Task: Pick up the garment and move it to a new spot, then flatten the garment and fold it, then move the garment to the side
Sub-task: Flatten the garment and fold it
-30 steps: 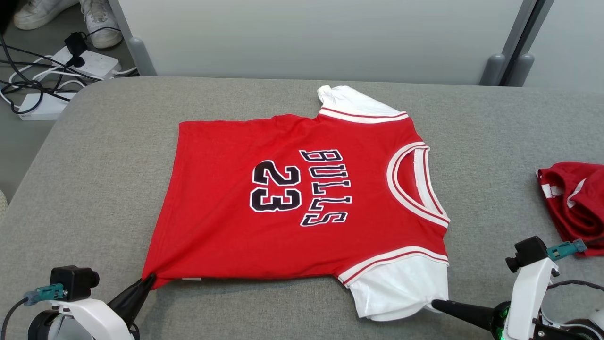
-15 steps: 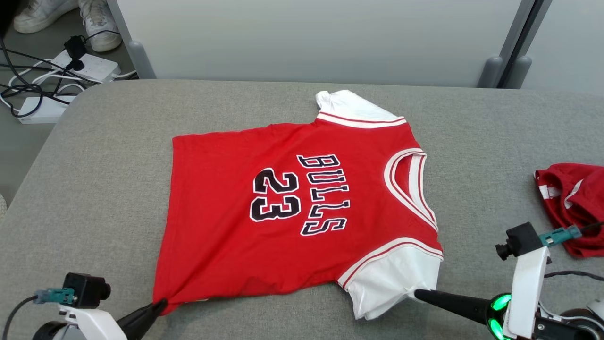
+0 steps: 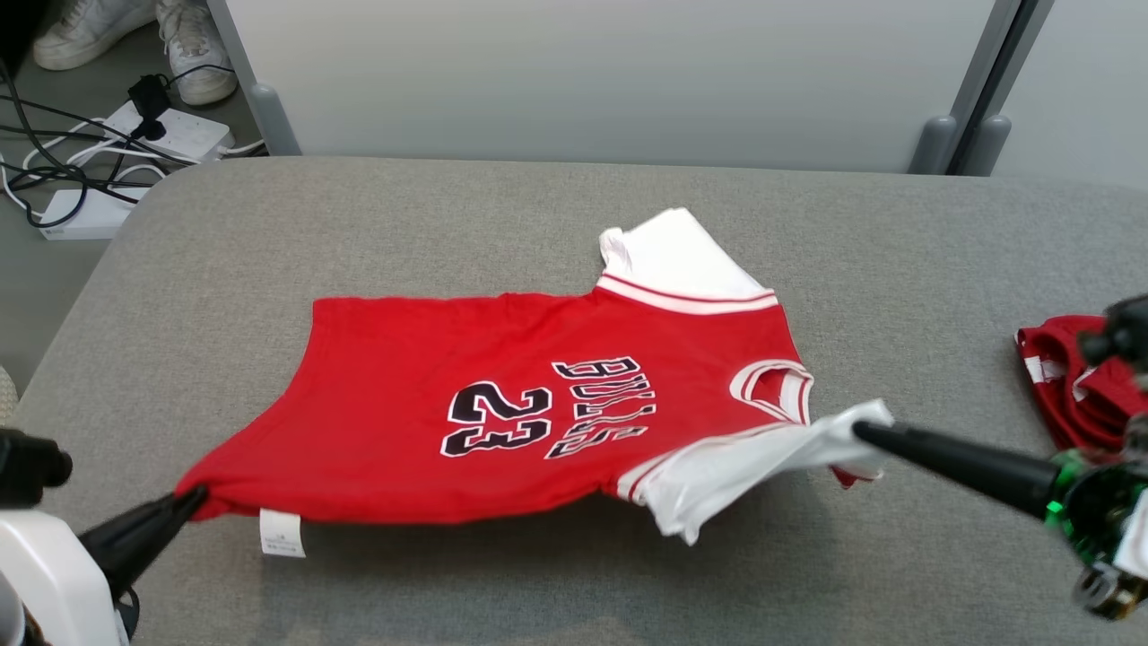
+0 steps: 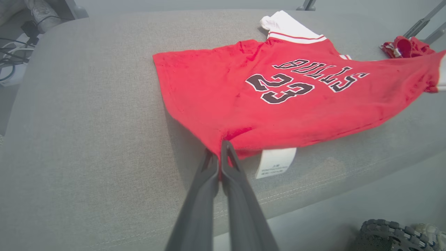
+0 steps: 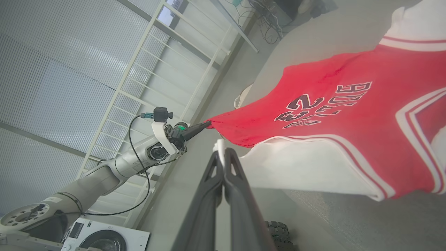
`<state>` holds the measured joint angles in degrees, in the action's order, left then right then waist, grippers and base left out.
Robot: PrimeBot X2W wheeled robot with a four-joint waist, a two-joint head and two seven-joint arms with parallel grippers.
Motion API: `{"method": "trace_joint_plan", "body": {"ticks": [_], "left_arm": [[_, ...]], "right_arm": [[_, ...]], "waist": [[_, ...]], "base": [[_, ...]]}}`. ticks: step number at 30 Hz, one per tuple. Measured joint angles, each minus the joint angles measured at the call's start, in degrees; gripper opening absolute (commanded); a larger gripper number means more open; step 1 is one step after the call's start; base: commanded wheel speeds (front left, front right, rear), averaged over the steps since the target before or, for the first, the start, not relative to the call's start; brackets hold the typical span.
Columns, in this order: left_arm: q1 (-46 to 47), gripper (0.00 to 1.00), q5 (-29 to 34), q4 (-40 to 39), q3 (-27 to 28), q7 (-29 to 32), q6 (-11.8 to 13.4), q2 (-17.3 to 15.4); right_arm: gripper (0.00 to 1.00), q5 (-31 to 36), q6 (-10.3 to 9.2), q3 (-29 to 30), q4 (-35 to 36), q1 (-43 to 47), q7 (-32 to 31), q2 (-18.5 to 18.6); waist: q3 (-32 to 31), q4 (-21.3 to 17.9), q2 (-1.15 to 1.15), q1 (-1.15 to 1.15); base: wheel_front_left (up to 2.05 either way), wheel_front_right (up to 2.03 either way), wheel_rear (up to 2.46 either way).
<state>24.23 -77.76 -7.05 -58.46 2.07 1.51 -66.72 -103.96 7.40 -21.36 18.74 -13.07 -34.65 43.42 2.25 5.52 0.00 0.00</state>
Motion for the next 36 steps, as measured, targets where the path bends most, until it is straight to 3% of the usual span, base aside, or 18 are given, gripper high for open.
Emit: {"method": "trace_joint_plan", "body": {"ticks": [3,9,13,16,21,24,27,31,32,33,36], "left_arm": [[1.9,0.0,-0.2,-3.5,1.3,0.7,0.2,-2.1],[7.5,0.0,1.3,-5.7,2.6,4.9,-0.7,-1.6],[11.1,0.0,0.5,-3.8,1.6,10.2,-4.6,4.6],[13.9,0.0,0.8,1.0,-0.1,14.2,-6.6,9.5],[19.2,0.0,-2.3,11.3,-1.9,21.4,-8.3,17.7],[23.4,0.0,-4.7,19.4,-2.2,26.0,-8.6,22.4],[32.0,0.0,-1.0,28.9,0.6,20.4,-8.6,25.8],[49.7,0.0,11.4,36.2,9.6,-7.6,-8.8,31.2],[53.9,0.0,13.3,36.2,9.7,-11.6,-8.8,31.7],[56.8,0.0,15.4,36.3,10.6,-15.2,-8.8,32.5],[58.3,0.0,15.8,35.7,9.6,-16.5,-8.9,33.4]], "right_arm": [[0.0,-1.0,0.0,1.0,2.0,-3.0,1.8,3.3],[0.0,-1.1,0.0,-1.8,0.5,-12.4,5.1,4.1],[0.0,2.2,0.0,-9.6,-5.9,-17.8,4.2,2.8],[0.0,5.6,0.0,-14.4,-12.0,-22.3,4.0,-0.3],[0.0,11.8,0.0,-19.9,-24.7,-32.0,3.1,-6.8],[0.0,14.8,0.0,-20.3,-36.0,-39.7,3.8,-12.8],[0.0,21.2,-0.01,-17.9,-49.1,-50.6,11.9,-19.8],[0.0,32.1,-0.19,-10.1,-61.1,-68.9,34.3,-25.8],[0.0,33.6,-0.18,-8.4,-62.2,-73.0,39.1,-26.4],[0.0,34.2,-0.18,-7.5,-62.4,-76.2,40.9,-26.7],[0.0,34.4,-0.18,-8.1,-61.9,-79.1,41.6,-27.3]], "waist": [[0.3,-0.2,0.0,0.0],[1.9,-0.8,0.0,0.0],[3.6,-0.9,0.0,0.0],[5.3,-0.9,0.0,0.0],[9.5,-0.8,0.0,0.0],[12.9,-0.8,0.0,0.0],[16.7,-0.9,0.0,0.0],[21.3,-1.5,0.0,0.0],[22.1,-1.7,0.0,0.0],[22.6,-2.0,0.0,0.0],[22.9,-3.3,0.0,0.0]], "base": [[0.0,0.0,0.0],[0.0,0.0,0.0],[0.0,0.0,0.0],[0.0,0.0,0.0],[0.0,0.0,0.0],[0.0,0.0,0.0],[0.0,0.0,0.0],[0.0,0.0,0.0],[0.0,0.0,0.0],[0.0,0.0,0.0],[0.0,0.0,0.0]]}}
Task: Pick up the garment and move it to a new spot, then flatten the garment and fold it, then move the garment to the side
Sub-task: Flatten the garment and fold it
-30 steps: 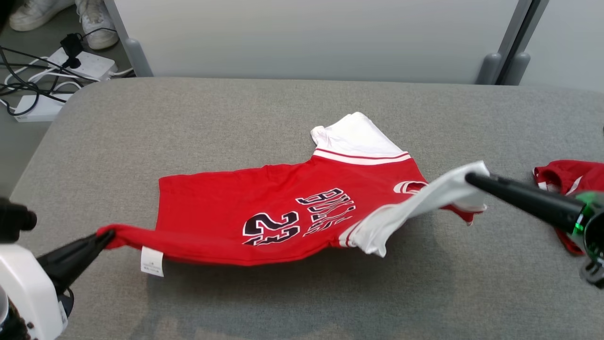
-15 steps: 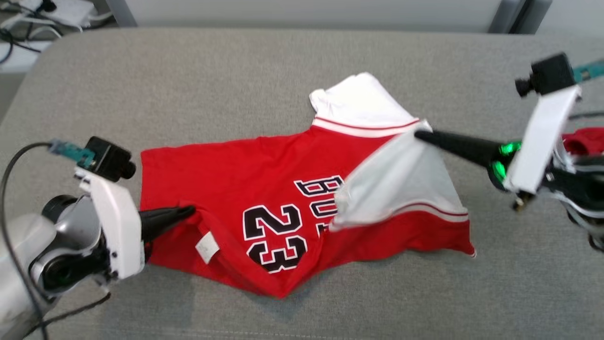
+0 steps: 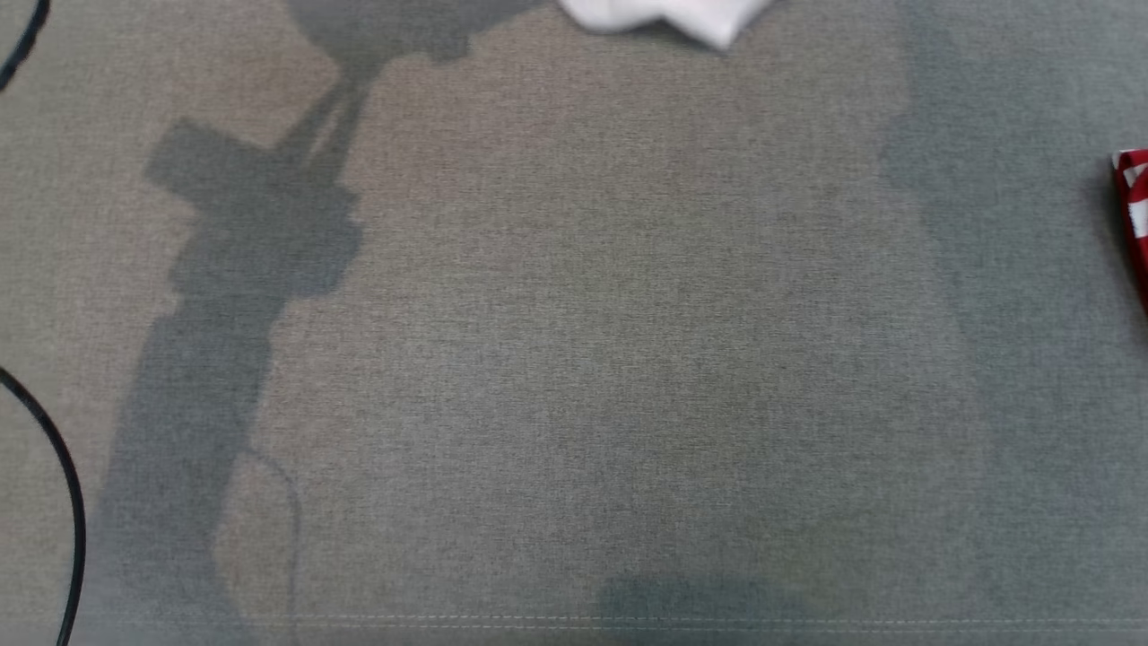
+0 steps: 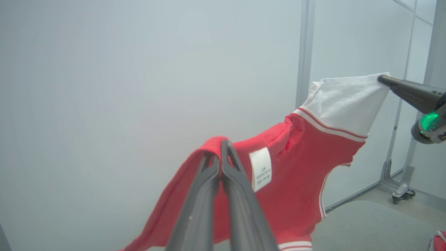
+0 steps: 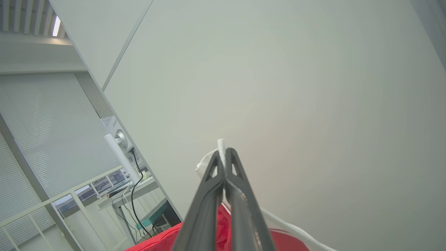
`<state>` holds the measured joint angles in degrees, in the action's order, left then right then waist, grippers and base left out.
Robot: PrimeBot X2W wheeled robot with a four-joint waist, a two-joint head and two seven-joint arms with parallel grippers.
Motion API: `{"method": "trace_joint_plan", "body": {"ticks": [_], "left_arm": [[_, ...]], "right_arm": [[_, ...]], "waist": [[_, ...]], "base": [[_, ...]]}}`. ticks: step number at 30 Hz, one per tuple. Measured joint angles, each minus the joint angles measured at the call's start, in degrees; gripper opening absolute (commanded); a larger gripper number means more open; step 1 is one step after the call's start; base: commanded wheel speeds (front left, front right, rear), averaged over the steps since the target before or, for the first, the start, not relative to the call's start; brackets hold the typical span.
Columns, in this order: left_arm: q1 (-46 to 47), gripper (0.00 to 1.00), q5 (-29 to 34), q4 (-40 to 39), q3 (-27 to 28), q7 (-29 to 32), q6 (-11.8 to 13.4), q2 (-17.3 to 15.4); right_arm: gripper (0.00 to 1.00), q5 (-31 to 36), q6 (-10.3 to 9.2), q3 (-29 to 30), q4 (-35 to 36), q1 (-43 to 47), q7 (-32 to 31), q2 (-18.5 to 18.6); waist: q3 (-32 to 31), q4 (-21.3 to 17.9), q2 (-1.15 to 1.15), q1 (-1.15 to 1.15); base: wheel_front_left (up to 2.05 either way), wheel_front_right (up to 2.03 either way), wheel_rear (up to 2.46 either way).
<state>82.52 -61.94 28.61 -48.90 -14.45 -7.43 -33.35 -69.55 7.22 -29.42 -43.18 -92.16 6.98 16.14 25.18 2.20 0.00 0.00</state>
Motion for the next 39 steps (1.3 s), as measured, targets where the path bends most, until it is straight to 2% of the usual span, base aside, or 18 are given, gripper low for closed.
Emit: {"method": "trace_joint_plan", "body": {"ticks": [2,6,8,14,15,20,27,34,39], "left_arm": [[-1.5,0.0,-1.2,-0.2,-0.8,-0.2,0.0,-0.6],[-4.3,0.0,-1.7,-2.7,-0.6,-0.3,0.0,-4.0],[-8.2,0.0,-2.2,-2.6,-1.0,-0.3,0.0,-4.7],[-21.4,0.0,-4.3,-2.8,-2.6,-0.3,0.0,-5.2],[-21.4,0.0,-4.3,-2.8,-2.6,-0.3,0.0,-5.2],[-29.2,0.0,-3.9,-4.3,-0.1,-0.2,0.0,-5.2],[-40.8,0.0,-3.7,-5.5,-4.4,-0.2,0.0,-5.2],[-47.6,0.0,-5.8,-3.7,-11.8,-0.2,0.0,-6.2],[-50.5,0.0,-7.3,-1.8,-12.6,-0.2,0.0,-6.5]], "right_arm": [[0.0,-0.5,0.0,-0.4,1.2,1.2,-0.1,0.4],[0.0,-3.0,0.0,-0.7,6.6,3.5,-4.1,4.1],[0.0,-4.5,0.0,-1.5,10.0,7.0,-7.2,5.8],[0.0,-12.9,0.0,-4.7,18.0,21.5,-18.5,10.2],[0.0,-12.9,0.0,-4.7,18.0,21.5,-18.5,10.2],[0.0,-20.7,0.0,-5.0,24.8,31.2,-25.9,14.3],[0.0,-29.2,-0.01,-11.2,29.8,45.3,-37.9,18.8],[0.0,-32.0,0.0,-17.6,33.4,52.9,-40.8,22.6],[0.0,-34.5,0.0,-20.7,35.1,57.0,-40.5,24.6]], "waist": [[0.0,-0.7,0.0,0.0],[1.9,-1.2,0.0,0.0],[2.8,-1.3,0.0,0.0],[3.2,-1.7,0.0,0.0],[3.2,-1.7,0.0,0.0],[1.6,-1.3,0.0,0.0],[-3.8,-0.8,0.0,0.0],[-10.1,-0.7,0.0,0.0],[-13.8,-0.3,0.0,0.0]], "base": [[0.0,0.0,0.0],[0.0,0.0,0.0],[0.0,0.0,0.0],[0.0,0.0,0.0],[0.0,0.0,0.0],[0.0,0.0,0.0],[0.0,0.0,0.0],[0.0,0.0,0.0],[0.0,0.0,0.0]]}}
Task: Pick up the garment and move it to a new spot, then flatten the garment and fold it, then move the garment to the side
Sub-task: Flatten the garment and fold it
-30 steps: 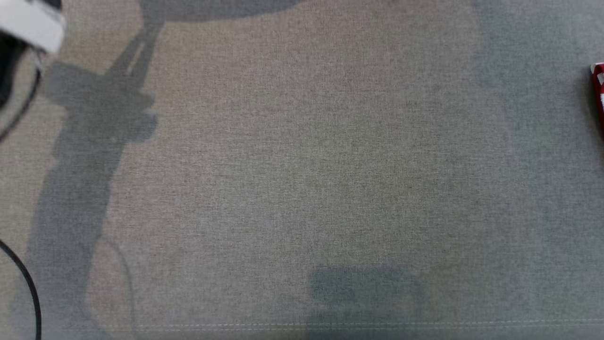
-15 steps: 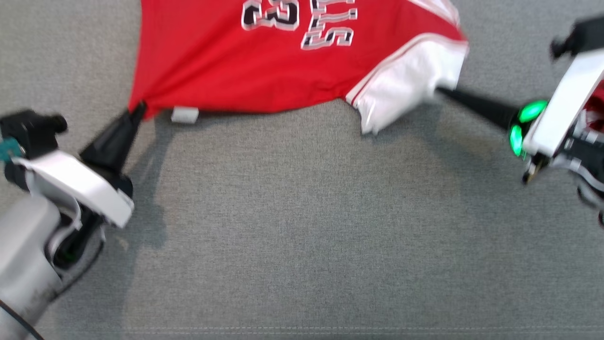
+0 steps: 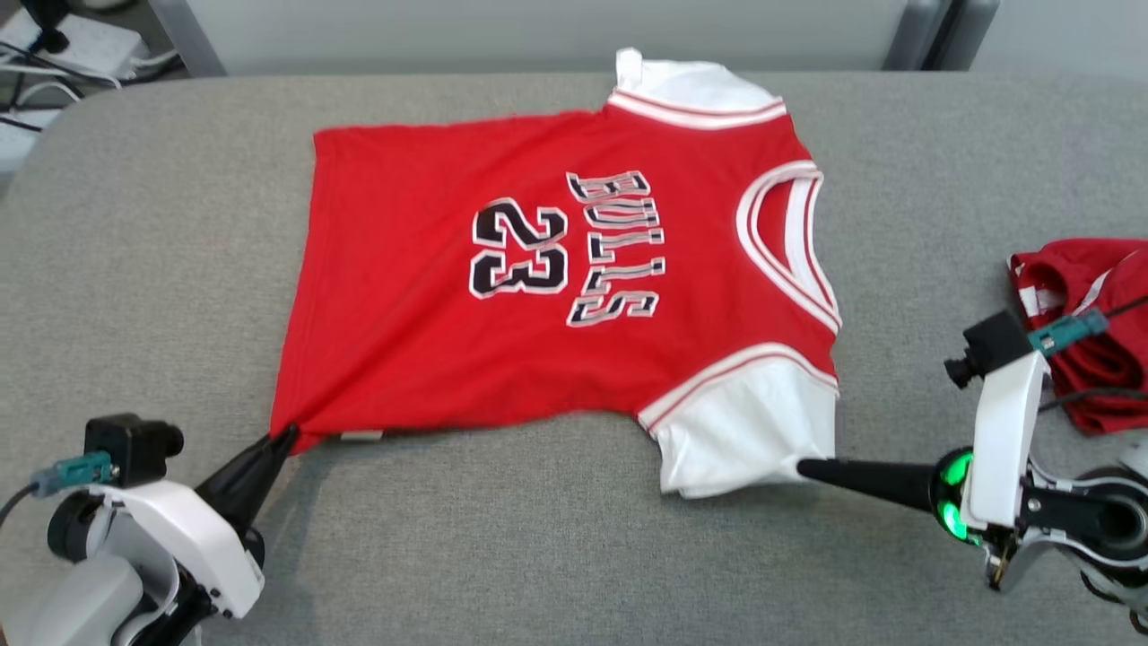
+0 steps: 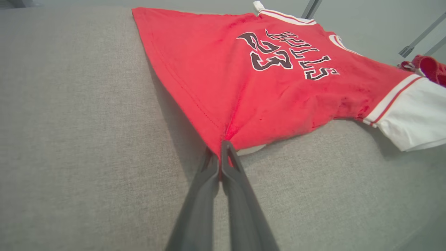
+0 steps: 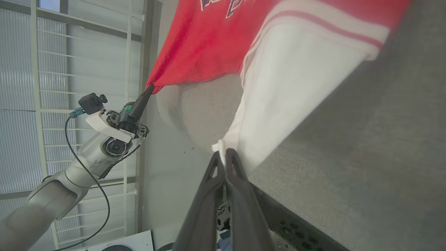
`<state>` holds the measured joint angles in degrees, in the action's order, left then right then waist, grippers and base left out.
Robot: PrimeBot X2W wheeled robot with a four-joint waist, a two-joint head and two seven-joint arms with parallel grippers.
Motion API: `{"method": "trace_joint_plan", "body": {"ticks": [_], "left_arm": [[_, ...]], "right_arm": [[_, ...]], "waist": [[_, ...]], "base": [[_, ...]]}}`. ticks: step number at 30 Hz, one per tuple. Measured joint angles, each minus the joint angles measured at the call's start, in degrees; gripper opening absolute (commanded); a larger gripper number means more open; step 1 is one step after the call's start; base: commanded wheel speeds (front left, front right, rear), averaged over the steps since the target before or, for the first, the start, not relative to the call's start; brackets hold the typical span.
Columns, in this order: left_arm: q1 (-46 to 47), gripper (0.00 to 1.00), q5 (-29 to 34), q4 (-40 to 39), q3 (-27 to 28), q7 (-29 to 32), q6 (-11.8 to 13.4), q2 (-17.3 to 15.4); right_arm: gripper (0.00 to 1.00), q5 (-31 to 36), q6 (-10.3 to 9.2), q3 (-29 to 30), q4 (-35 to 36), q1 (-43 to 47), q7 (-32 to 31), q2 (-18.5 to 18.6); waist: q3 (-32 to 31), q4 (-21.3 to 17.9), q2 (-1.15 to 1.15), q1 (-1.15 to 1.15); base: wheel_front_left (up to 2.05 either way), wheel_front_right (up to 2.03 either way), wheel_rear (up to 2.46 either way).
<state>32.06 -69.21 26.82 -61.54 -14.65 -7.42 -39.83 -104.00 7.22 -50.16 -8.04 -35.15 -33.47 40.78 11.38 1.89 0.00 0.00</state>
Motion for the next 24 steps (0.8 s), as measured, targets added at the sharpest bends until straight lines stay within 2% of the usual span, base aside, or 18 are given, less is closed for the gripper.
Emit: {"method": "trace_joint_plan", "body": {"ticks": [3,10,22,23,24], "left_arm": [[-3.0,0.0,-1.0,1.1,0.1,0.0,0.0,0.1],[-7.6,0.0,-1.1,2.3,0.7,0.0,0.0,0.5],[-9.7,0.0,0.8,5.7,3.6,0.0,0.0,2.4],[-9.7,0.0,1.2,5.9,3.8,0.0,0.0,2.6],[-9.7,0.17,1.5,6.1,3.8,0.0,0.0,2.7]], "right_arm": [[0.0,-0.6,0.0,-2.0,1.3,2.5,1.8,1.8],[0.0,-3.3,0.0,-4.8,3.7,6.1,5.5,3.3],[0.0,-4.4,0.0,-9.6,5.4,6.7,10.3,4.2],[0.44,-4.4,0.0,-9.8,5.4,6.7,10.7,4.2],[1.0,-4.4,0.0,-9.9,5.4,6.7,10.9,4.2]], "waist": [[-2.6,0.5,0.0,0.0],[-6.1,1.2,0.0,0.0],[-6.1,1.2,0.0,0.0],[-5.9,1.1,0.0,0.0],[-5.8,1.0,0.0,0.0]], "base": [[0.0,0.0,0.0],[0.0,0.0,0.0],[0.0,0.0,0.0],[0.0,0.0,0.0],[0.0,0.0,0.0]]}}
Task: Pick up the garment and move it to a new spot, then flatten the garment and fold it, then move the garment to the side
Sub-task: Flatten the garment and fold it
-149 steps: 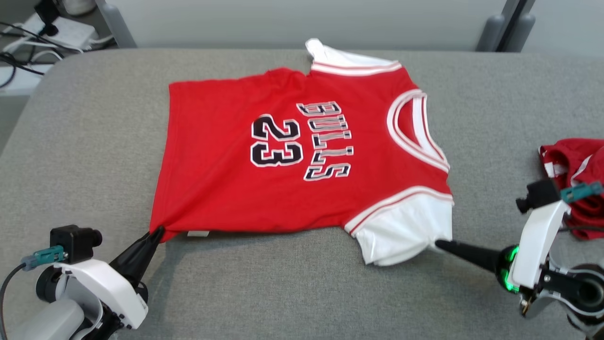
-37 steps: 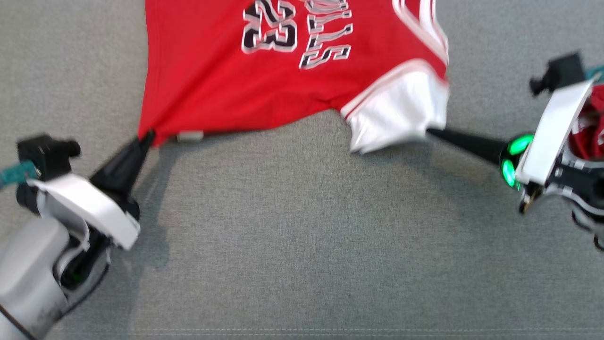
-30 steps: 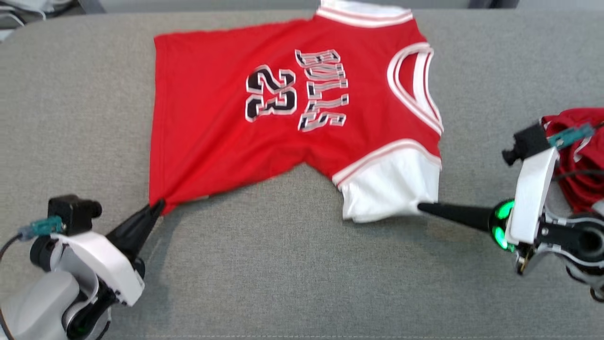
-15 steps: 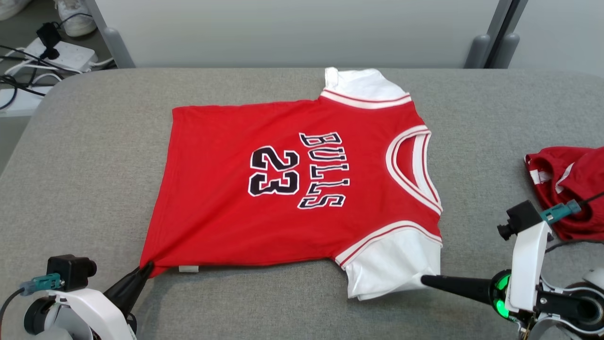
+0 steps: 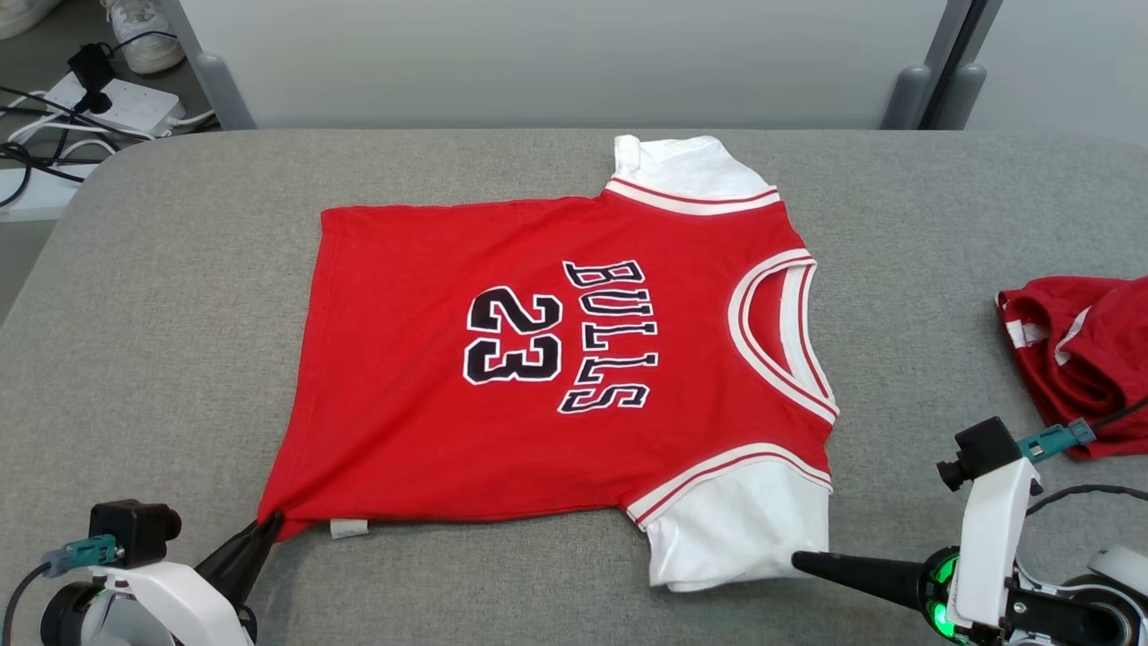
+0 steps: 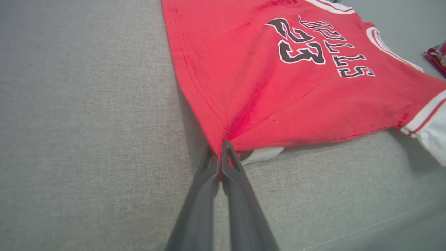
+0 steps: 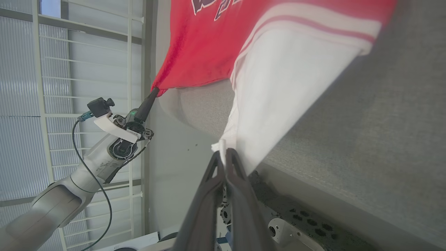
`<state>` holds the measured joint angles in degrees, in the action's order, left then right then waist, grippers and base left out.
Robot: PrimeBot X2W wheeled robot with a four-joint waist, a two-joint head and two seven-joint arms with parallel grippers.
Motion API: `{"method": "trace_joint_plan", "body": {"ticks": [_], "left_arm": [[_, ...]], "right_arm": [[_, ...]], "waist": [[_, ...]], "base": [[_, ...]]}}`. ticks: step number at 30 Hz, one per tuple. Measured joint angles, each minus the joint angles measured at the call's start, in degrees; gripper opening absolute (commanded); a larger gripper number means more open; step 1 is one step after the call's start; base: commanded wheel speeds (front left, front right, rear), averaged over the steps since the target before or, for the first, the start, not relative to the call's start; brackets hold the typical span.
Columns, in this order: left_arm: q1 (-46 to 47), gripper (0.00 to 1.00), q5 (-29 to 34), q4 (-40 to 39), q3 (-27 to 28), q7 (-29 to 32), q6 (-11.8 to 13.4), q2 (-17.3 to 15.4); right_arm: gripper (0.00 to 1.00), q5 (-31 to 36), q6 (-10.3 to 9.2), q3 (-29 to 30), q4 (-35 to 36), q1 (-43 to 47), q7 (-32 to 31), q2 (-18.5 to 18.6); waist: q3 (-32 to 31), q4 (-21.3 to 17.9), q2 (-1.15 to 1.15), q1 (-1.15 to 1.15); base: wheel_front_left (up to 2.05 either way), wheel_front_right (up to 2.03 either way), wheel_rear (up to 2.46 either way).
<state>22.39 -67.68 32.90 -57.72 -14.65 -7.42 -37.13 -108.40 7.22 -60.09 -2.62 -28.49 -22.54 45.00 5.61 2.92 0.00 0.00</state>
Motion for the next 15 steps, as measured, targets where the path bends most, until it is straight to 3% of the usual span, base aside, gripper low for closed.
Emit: {"method": "trace_joint_plan", "body": {"ticks": [1,2,3,10,15], "left_arm": [[0.0,0.44,0.3,0.2,0.0,0.0,0.0,0.1],[0.0,0.93,0.4,0.4,0.0,0.0,0.0,0.2],[0.0,1.0,0.6,0.5,0.0,0.0,0.0,0.2],[0.0,1.0,1.0,1.1,0.9,0.0,0.0,0.3],[0.1,1.0,3.0,1.4,6.4,0.0,0.0,1.2]], "right_arm": [[1.0,0.0,0.0,0.0,0.0,-0.1,0.6,0.0],[1.0,0.0,0.0,-0.2,0.1,-0.2,1.0,0.0],[1.0,0.0,0.0,-0.3,0.1,-0.3,1.4,0.0],[1.0,1.2,0.0,0.2,0.3,-0.9,7.2,0.0],[1.0,8.3,0.0,2.2,-2.3,-2.4,17.4,-1.0]], "waist": [[0.1,0.0,0.0,0.0],[0.3,-0.1,0.0,0.0],[0.4,-0.1,0.0,0.0],[0.8,0.2,0.0,0.0],[0.8,0.7,0.0,0.0]], "base": [[0.0,0.0,0.0],[0.0,0.0,0.0],[0.0,0.0,0.0],[0.0,0.0,0.0],[0.0,0.0,0.0]]}}
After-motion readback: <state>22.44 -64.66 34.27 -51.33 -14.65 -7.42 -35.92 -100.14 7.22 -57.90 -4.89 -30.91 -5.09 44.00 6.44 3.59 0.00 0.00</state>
